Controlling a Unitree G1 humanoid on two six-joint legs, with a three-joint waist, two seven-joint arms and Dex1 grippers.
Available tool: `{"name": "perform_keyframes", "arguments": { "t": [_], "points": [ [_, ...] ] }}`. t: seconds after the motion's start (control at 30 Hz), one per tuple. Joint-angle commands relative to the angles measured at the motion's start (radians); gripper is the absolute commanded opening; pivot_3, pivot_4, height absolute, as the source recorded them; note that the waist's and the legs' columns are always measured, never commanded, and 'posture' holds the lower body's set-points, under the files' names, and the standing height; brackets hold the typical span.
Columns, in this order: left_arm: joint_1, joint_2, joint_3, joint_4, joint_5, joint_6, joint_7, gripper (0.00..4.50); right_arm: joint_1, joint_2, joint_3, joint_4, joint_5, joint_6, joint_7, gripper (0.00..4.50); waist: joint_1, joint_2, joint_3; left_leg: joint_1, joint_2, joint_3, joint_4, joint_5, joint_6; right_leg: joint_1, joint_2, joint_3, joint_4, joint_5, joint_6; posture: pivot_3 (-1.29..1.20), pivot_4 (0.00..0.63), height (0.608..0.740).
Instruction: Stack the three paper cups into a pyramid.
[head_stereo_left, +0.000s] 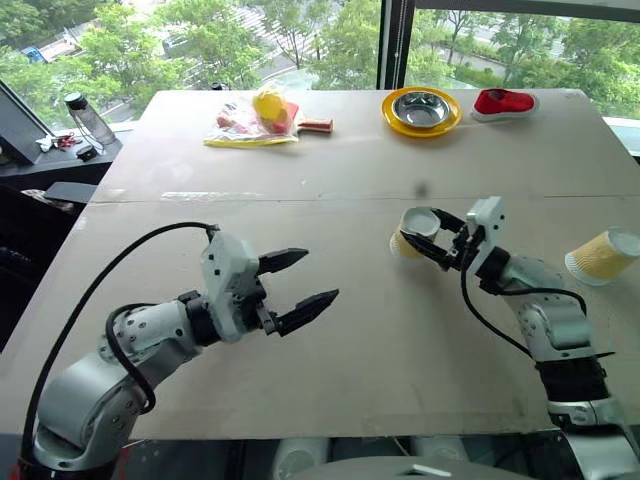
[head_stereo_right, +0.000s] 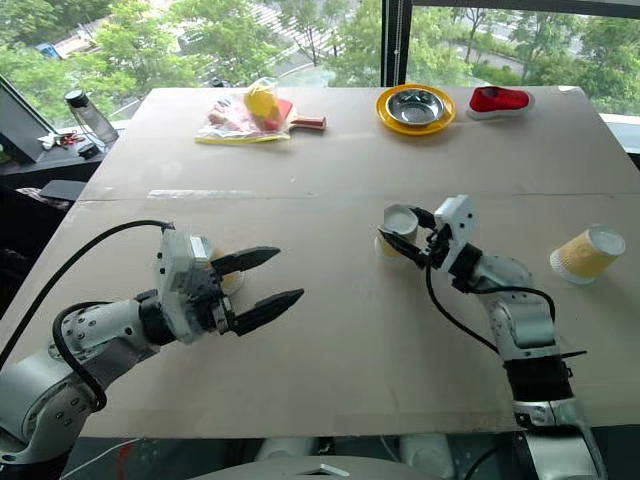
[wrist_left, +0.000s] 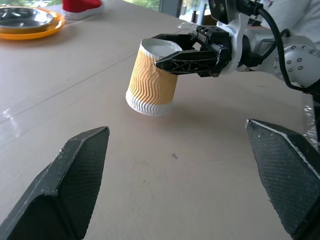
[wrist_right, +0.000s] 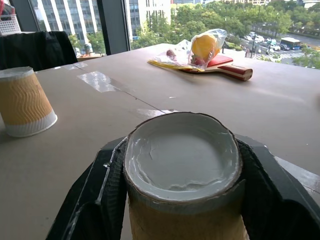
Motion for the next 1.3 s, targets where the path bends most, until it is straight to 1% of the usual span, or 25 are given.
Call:
{"name": "perform_keyframes", "arguments": {
  "t": [0.03,0.1,0.17,0.33,0.37,0.43,0.47,0.53,0.67,0.83,0.93,1.1,1.17,1.2,1.3],
  "points": [
    [-0.015,-0.042,-0.015,-0.063,0.042,0.008,0.112,4.50,-0.129,0.062,0.040,0.112,-0.061,-0.046,-0.027,2.18,-0.002,0.000,0.000,-0.002,0.000,0.000,0.000,0.001,-0.001,-0.001,0.000,0.000,0.000,0.000,0.000,0.00,0.150,0.740],
    [-0.018,-0.068,-0.027,-0.070,0.052,0.014,0.150,4.50,-0.201,0.100,0.052,0.198,-0.089,-0.065,-0.040,2.18,-0.003,-0.001,0.000,-0.007,0.000,0.000,0.002,0.004,-0.007,-0.008,0.000,0.001,0.003,0.000,0.000,0.00,0.150,0.740],
    [-0.016,-0.078,-0.045,-0.078,0.075,0.015,0.167,4.50,-0.253,0.136,0.055,0.263,-0.097,-0.071,-0.045,2.18,-0.002,-0.001,0.000,-0.010,0.000,0.000,0.002,0.005,-0.008,-0.012,0.000,0.000,0.004,0.000,0.000,0.00,0.150,0.740],
    [-0.008,-0.087,-0.047,-0.073,0.103,0.012,0.186,4.50,-0.325,0.178,0.069,0.365,-0.122,-0.083,-0.024,2.18,-0.004,-0.001,0.000,-0.011,0.000,0.000,0.001,0.005,-0.008,-0.012,0.001,0.000,0.004,0.000,0.000,0.00,0.150,0.740],
    [-0.006,-0.086,-0.046,-0.069,0.108,0.008,0.182,4.50,-0.334,0.181,0.066,0.375,-0.121,-0.081,-0.018,3.23,-0.004,-0.001,0.000,-0.011,0.000,0.000,0.002,0.005,-0.008,-0.013,0.001,0.000,0.004,0.000,0.000,0.00,0.150,0.740],
    [-0.006,-0.088,-0.042,-0.064,0.114,0.004,0.178,4.50,-0.339,0.186,0.054,0.376,-0.117,-0.085,-0.015,4.16,-0.004,-0.001,0.000,-0.011,0.000,0.000,0.001,0.005,-0.008,-0.013,0.001,0.001,0.004,0.000,0.000,0.00,0.150,0.740],
    [-0.006,-0.089,-0.040,-0.062,0.117,0.002,0.176,4.50,-0.339,0.188,0.048,0.374,-0.116,-0.088,-0.017,4.43,-0.004,-0.001,0.000,-0.011,0.000,0.000,0.002,0.005,-0.008,-0.013,0.001,0.001,0.004,0.000,0.000,0.00,0.150,0.740],
    [-0.011,-0.094,-0.037,-0.058,0.117,-0.002,0.175,4.50,-0.331,0.182,0.035,0.355,-0.114,-0.097,-0.023,4.43,-0.005,-0.001,0.000,-0.011,0.000,0.000,0.001,0.005,-0.009,-0.013,0.001,0.001,0.005,0.000,0.000,0.00,0.150,0.740],
    [-0.052,-0.114,-0.056,-0.053,0.110,0.001,0.181,4.50,-0.284,0.134,-0.012,0.251,-0.091,-0.075,-0.034,4.43,0.000,-0.001,0.000,-0.011,0.000,0.000,0.002,0.005,-0.009,-0.013,0.001,0.000,0.005,0.000,0.000,0.00,0.150,0.740],
    [-0.157,-0.132,-0.148,-0.019,0.115,0.012,0.140,4.50,-0.162,0.042,-0.097,0.024,-0.017,0.011,-0.043,4.43,0.002,-0.001,0.000,-0.012,-0.001,0.000,0.002,0.005,-0.008,-0.013,-0.001,0.000,0.004,0.000,0.000,0.00,0.150,0.740],
    [-0.250,-0.110,-0.220,0.039,0.139,0.004,0.057,4.50,-0.072,-0.005,-0.155,-0.097,-0.030,0.015,-0.110,4.43,0.001,-0.001,0.000,-0.012,-0.001,0.000,0.002,0.005,-0.008,-0.013,0.000,0.000,0.005,0.000,0.000,0.00,0.150,0.740],
    [-0.408,-0.116,-0.273,0.155,0.141,-0.006,-0.060,4.50,0.063,-0.095,-0.273,-0.223,-0.071,0.040,-0.223,4.43,-0.003,-0.001,0.000,-0.012,-0.001,0.001,0.002,0.005,-0.008,-0.013,0.003,0.002,0.005,0.000,0.000,0.00,0.150,0.740],
    [-0.480,-0.143,-0.306,0.202,0.136,-0.011,-0.108,4.50,0.138,-0.149,-0.353,-0.263,-0.091,0.062,-0.264,4.43,0.001,-0.001,0.000,-0.012,-0.001,0.001,0.003,0.005,-0.008,-0.013,0.003,0.002,0.005,0.000,0.000,0.00,0.150,0.740],
    [-0.497,-0.153,-0.313,0.215,0.136,-0.013,-0.121,4.50,0.157,-0.164,-0.369,-0.274,-0.092,0.069,-0.276,4.43,0.006,-0.001,0.000,-0.013,-0.001,0.001,0.003,0.005,-0.008,-0.013,0.003,0.002,0.005,0.000,0.000,0.00,0.150,0.740],
    [-0.567,-0.194,-0.358,0.268,0.153,-0.016,-0.161,4.50,0.235,-0.215,-0.501,-0.268,-0.138,0.026,-0.359,4.43,0.005,-0.001,0.000,-0.014,-0.001,0.000,0.004,0.005,-0.008,-0.013,0.004,0.003,0.005,0.000,0.001,0.00,0.150,0.740]
  ]
}}
